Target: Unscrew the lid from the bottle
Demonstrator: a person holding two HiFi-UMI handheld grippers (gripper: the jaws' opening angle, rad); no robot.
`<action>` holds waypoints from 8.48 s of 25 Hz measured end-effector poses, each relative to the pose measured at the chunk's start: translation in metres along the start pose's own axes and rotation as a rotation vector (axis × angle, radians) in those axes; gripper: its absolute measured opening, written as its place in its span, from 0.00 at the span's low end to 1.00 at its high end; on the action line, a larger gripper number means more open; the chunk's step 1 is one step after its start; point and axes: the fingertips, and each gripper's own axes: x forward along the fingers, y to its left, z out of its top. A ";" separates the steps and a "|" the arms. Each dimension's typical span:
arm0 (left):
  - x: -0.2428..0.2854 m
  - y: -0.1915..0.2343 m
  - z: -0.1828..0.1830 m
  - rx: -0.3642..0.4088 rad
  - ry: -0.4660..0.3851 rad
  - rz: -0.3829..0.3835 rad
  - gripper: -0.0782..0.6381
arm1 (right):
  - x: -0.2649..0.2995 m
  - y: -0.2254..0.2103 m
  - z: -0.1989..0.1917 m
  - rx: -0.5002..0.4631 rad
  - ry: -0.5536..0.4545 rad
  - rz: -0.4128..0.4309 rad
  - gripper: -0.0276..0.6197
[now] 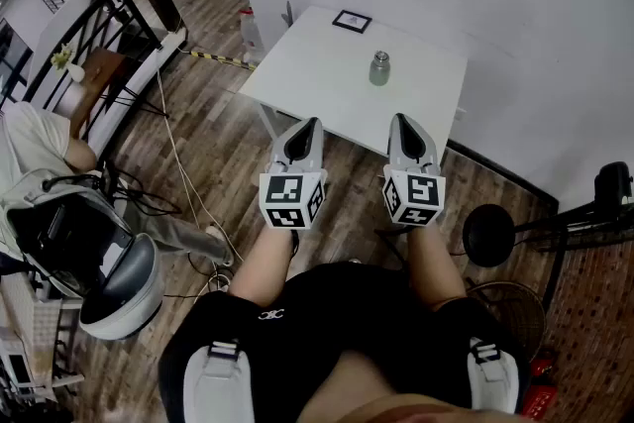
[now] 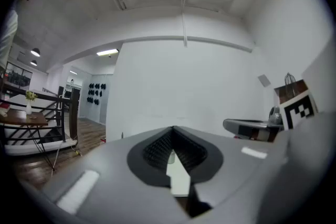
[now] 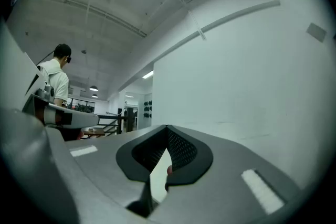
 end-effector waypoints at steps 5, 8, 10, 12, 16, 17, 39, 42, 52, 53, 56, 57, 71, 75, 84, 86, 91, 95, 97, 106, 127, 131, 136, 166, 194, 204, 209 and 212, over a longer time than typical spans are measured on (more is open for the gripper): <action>0.005 -0.015 -0.010 -0.001 -0.001 0.003 0.18 | -0.006 -0.013 -0.005 0.024 -0.015 0.029 0.05; 0.004 -0.017 -0.007 -0.001 -0.003 0.007 0.18 | -0.006 -0.012 -0.001 0.013 -0.019 0.035 0.05; 0.005 -0.022 -0.005 0.004 -0.002 0.009 0.18 | -0.008 -0.018 0.001 0.023 -0.020 0.029 0.05; 0.007 -0.027 -0.003 0.009 -0.003 0.015 0.18 | -0.008 -0.023 0.001 0.036 -0.018 0.029 0.05; 0.006 -0.034 -0.001 0.013 -0.008 0.026 0.18 | -0.011 -0.027 0.001 0.028 -0.017 0.038 0.05; 0.006 -0.037 0.000 0.014 -0.006 0.025 0.18 | -0.011 -0.029 0.002 0.031 -0.016 0.037 0.05; 0.100 -0.016 0.021 0.007 -0.033 -0.009 0.18 | 0.075 -0.056 0.013 -0.006 -0.050 0.020 0.05; 0.120 -0.010 0.018 0.008 -0.030 -0.018 0.18 | 0.093 -0.061 0.007 -0.009 -0.046 0.014 0.05; 0.182 0.003 -0.010 -0.008 -0.014 -0.095 0.18 | 0.136 -0.083 -0.028 -0.013 -0.026 -0.049 0.05; 0.193 0.007 -0.009 -0.012 -0.010 -0.104 0.18 | 0.146 -0.086 -0.029 -0.013 -0.020 -0.056 0.05; 0.228 0.023 -0.008 -0.020 0.006 -0.125 0.18 | 0.181 -0.091 -0.033 -0.023 -0.006 -0.072 0.05; 0.240 0.029 -0.008 -0.025 0.012 -0.131 0.18 | 0.193 -0.093 -0.035 -0.024 0.000 -0.078 0.05; 0.367 0.114 -0.033 -0.076 0.113 -0.317 0.18 | 0.317 -0.109 -0.072 -0.066 0.095 -0.236 0.05; 0.396 0.112 -0.054 -0.059 0.157 -0.399 0.18 | 0.328 -0.126 -0.091 -0.068 0.129 -0.292 0.05; 0.418 0.093 -0.112 -0.017 0.248 -0.530 0.18 | 0.328 -0.139 -0.123 -0.135 0.137 -0.249 0.04; 0.421 0.090 -0.122 -0.022 0.259 -0.545 0.18 | 0.326 -0.145 -0.131 -0.116 0.140 -0.259 0.04; 0.427 0.082 -0.147 0.041 0.265 -0.587 0.18 | 0.319 -0.154 -0.155 -0.049 0.175 -0.262 0.04; 0.429 0.071 -0.160 0.060 0.269 -0.639 0.18 | 0.318 -0.157 -0.173 -0.028 0.215 -0.246 0.04; 0.431 0.063 -0.167 0.055 0.277 -0.683 0.20 | 0.323 -0.155 -0.182 -0.019 0.233 -0.205 0.06; 0.430 0.030 -0.207 0.119 0.320 -0.842 0.49 | 0.336 -0.143 -0.229 0.045 0.361 -0.053 0.36; 0.456 -0.012 -0.299 0.121 0.440 -0.993 0.64 | 0.355 -0.151 -0.289 0.009 0.442 -0.121 0.44; 0.455 -0.015 -0.304 0.135 0.431 -1.008 0.59 | 0.355 -0.151 -0.291 -0.038 0.458 -0.106 0.41; 0.454 -0.011 -0.303 0.161 0.385 -1.039 0.57 | 0.355 -0.149 -0.290 -0.050 0.468 -0.050 0.41; 0.459 -0.030 -0.311 0.266 0.367 -1.107 0.61 | 0.345 -0.154 -0.285 -0.121 0.450 0.395 0.41; 0.459 -0.025 -0.315 0.284 0.376 -1.166 0.61 | 0.360 -0.143 -0.290 -0.090 0.496 0.471 0.43; 0.453 -0.026 -0.312 0.328 0.386 -1.222 0.60 | 0.348 -0.127 -0.287 -0.212 0.547 1.104 0.43; 0.452 -0.027 -0.313 0.362 0.376 -1.240 0.60 | 0.343 -0.132 -0.289 -0.273 0.599 1.117 0.44; 0.453 -0.027 -0.314 0.362 0.381 -1.244 0.60 | 0.346 -0.137 -0.286 -0.306 0.579 0.989 0.46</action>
